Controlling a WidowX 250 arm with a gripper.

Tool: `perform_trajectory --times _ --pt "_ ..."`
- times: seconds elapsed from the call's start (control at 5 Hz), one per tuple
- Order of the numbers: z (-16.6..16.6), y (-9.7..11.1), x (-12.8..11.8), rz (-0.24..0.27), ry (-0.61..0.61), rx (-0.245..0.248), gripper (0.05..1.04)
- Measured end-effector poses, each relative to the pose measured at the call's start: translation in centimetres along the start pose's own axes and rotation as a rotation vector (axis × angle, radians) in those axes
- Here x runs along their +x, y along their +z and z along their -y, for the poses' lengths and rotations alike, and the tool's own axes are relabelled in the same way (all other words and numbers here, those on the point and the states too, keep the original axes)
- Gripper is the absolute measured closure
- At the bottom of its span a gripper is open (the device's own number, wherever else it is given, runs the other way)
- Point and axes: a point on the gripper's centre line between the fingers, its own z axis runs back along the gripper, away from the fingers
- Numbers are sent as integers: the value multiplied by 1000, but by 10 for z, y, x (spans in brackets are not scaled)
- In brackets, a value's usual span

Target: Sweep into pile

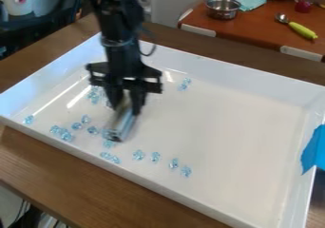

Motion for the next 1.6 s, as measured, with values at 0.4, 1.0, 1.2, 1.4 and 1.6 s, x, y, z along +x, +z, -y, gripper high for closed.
perform_trajectory --times 0.4,1.0,1.2,1.4,1.6 --pt "-42 0 0 -14 -13 69 709" --pt "-99 6 -28 -50 -9 149 711" --pt "-71 17 -38 -44 -10 64 711" --pt "-30 36 -42 -14 -18 2 711" --pt "10 43 -50 -40 -31 -27 711"
